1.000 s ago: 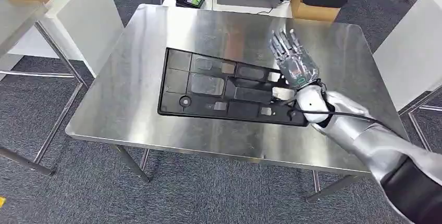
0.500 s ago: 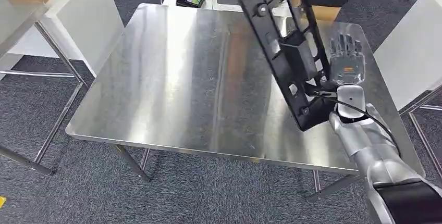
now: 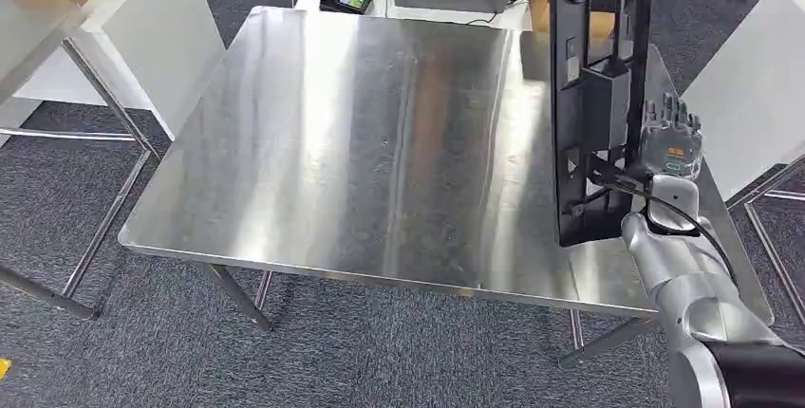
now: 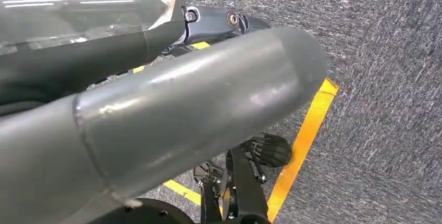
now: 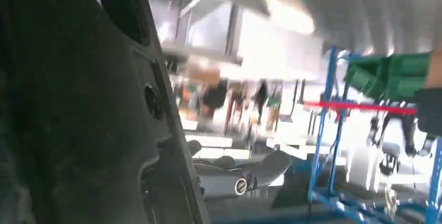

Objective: Take the parts from the cabinet and place them on the table.

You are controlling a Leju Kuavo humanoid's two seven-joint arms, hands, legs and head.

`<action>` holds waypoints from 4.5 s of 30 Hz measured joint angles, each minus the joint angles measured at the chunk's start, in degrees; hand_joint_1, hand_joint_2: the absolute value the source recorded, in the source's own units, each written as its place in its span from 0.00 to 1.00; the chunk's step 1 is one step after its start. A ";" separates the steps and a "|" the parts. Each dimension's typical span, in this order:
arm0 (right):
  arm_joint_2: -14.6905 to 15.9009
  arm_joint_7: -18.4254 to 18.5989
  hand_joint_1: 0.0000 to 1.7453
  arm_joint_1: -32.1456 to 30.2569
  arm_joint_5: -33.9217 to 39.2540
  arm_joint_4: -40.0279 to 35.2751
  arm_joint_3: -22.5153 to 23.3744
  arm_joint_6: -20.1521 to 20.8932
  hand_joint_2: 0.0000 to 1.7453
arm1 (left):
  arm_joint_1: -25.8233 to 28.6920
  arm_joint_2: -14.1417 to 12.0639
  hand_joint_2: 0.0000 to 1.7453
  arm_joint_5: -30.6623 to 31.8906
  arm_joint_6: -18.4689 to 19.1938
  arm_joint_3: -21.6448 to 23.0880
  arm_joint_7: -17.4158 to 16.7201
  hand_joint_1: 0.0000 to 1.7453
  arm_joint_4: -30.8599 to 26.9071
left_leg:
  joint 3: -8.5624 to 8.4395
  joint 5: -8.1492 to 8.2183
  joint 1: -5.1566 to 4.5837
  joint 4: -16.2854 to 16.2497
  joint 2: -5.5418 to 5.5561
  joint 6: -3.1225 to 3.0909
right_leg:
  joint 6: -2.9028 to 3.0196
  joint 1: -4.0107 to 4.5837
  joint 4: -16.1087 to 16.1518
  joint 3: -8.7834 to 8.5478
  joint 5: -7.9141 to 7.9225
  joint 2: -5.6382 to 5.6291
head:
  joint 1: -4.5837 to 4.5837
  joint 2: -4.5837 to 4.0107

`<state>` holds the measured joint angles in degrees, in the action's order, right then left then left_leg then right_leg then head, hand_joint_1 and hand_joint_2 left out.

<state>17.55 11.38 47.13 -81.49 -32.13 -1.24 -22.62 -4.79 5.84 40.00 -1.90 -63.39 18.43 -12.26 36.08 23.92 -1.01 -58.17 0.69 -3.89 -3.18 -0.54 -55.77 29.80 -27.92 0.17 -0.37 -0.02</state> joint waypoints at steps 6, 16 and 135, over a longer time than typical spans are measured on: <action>0.13 -2.75 0.00 0.92 0.01 3.04 5.33 7.85 0.00 | -0.01 -0.02 0.00 0.83 0.09 -0.02 0.11 0.00 0.00 | 0.01 0.00 -0.02 0.00 -0.04 0.00 | -0.01 0.00 0.00 -0.05 0.01 -0.03 | 0.00 0.00; -1.29 -5.74 0.00 6.25 -3.14 7.06 4.89 8.89 0.00 | -0.08 -0.04 0.00 1.00 0.09 -1.05 0.13 0.00 -0.02 | 0.00 0.00 -0.02 0.00 -0.09 0.00 | -0.02 0.01 -0.01 -0.04 0.02 -0.06 | -0.02 0.00; -27.30 -46.55 0.00 -53.43 73.29 -60.13 -3.41 11.83 1.00 | -1.08 4.59 0.00 -8.81 -11.06 -19.87 0.26 0.00 -0.61 | -2.36 0.67 1.35 1.47 -1.24 0.25 | 1.06 -0.32 -17.84 7.43 -5.67 -0.07 | 0.48 0.00</action>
<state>-9.75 -35.17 -6.30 -8.20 -92.26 -4.65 -10.80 -5.87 10.43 31.19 -12.96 -83.25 18.69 -12.87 33.73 24.59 0.34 -56.70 -0.56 -3.64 -2.13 -0.87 -73.61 37.23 -33.59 0.10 0.11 -0.02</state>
